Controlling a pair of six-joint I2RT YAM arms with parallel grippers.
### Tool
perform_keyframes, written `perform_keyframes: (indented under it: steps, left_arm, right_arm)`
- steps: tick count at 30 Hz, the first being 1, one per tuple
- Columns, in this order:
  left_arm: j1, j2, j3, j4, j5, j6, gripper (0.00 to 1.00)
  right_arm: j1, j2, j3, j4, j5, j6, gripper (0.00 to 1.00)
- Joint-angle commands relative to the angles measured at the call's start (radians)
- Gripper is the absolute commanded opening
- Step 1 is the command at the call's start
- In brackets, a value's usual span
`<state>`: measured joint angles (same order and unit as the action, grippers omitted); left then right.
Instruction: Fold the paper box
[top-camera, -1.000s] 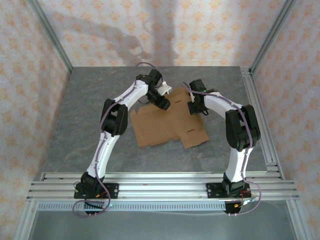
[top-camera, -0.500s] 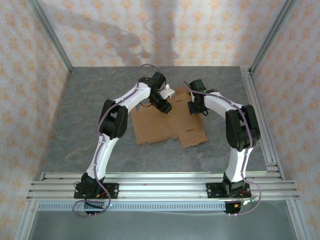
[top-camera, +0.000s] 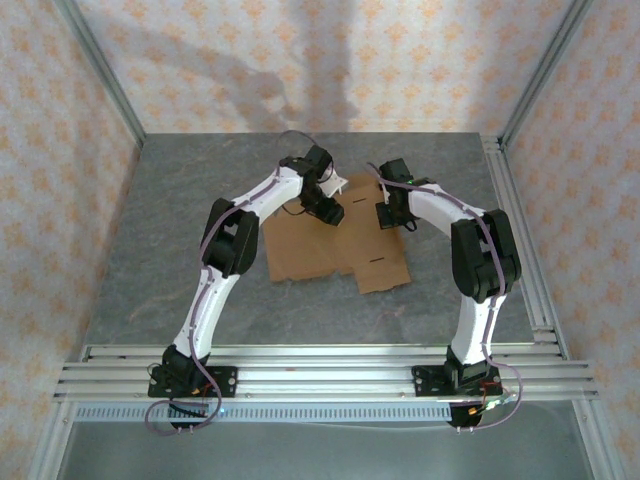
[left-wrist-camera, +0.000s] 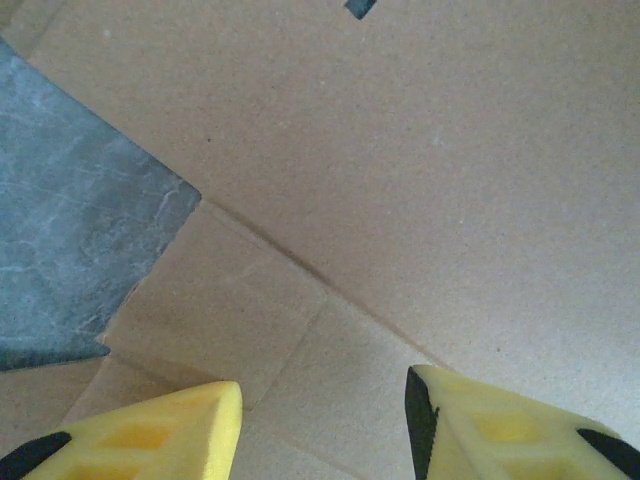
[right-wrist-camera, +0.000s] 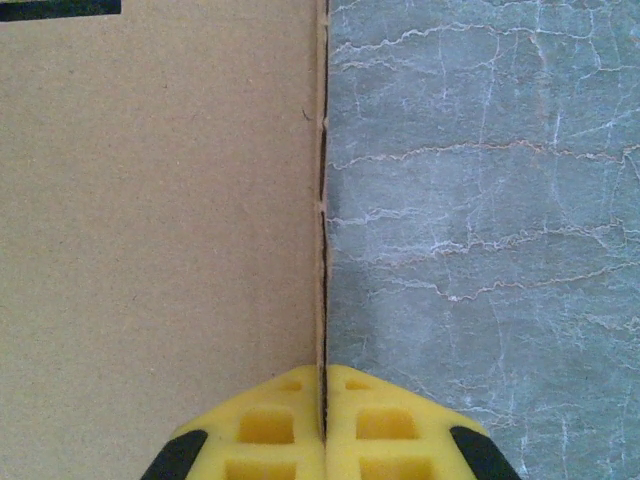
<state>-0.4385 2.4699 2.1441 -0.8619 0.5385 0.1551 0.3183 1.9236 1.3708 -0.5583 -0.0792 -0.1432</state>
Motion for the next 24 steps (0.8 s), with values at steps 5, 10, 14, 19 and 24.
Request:
perform_keyframes:
  steps: [5, 10, 14, 19, 24]
  left_arm:
    - [0.007, -0.138, -0.114, 0.111, -0.097, -0.086, 0.58]
    - [0.028, -0.325, -0.296, 0.283, -0.136, -0.207, 0.69]
    - [0.043, -0.449, -0.469, 0.418, -0.157, -0.310, 0.73]
    - [0.049, -0.504, -0.620, 0.484, -0.178, -0.391, 0.73]
    - [0.049, -0.503, -0.734, 0.518, -0.197, -0.489, 0.67]
  right_arm:
    - [-0.003, -0.014, -0.002, 0.003, 0.018, 0.023, 0.01]
    - [-0.006, -0.008, -0.002, 0.009, 0.010, 0.052, 0.02]
    - [-0.007, -0.016, -0.020, 0.034, -0.003, 0.056, 0.04]
    - [-0.009, -0.039, -0.062, 0.104, -0.067, 0.033, 0.05]
    - [-0.016, -0.037, -0.064, 0.126, -0.104, 0.049, 0.04]
